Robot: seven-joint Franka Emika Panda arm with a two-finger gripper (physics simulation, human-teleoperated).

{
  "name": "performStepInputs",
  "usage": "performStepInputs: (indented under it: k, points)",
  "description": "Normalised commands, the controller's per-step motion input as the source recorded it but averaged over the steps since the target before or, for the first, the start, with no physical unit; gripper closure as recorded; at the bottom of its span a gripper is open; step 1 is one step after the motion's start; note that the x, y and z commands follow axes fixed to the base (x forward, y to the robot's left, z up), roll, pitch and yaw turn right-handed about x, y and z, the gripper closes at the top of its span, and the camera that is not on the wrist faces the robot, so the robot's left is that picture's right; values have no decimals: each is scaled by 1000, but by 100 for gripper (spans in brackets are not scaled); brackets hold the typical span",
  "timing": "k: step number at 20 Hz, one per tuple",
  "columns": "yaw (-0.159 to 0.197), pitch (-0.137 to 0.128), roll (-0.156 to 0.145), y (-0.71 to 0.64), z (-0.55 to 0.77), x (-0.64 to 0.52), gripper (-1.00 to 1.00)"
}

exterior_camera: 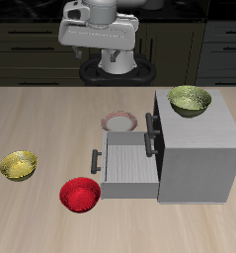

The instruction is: Close the bottom drawer of the white cabinet and place the red bowl on the plate

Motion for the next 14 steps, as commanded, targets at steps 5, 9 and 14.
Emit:
performStepInputs:
  k: [5,9,14]
  points:
    - [11,33,24,-94,17,214,-100]
    - [1,7,-17,-135,145,264,-100]
    - [29,-17,-34,-143,123,271,-100]
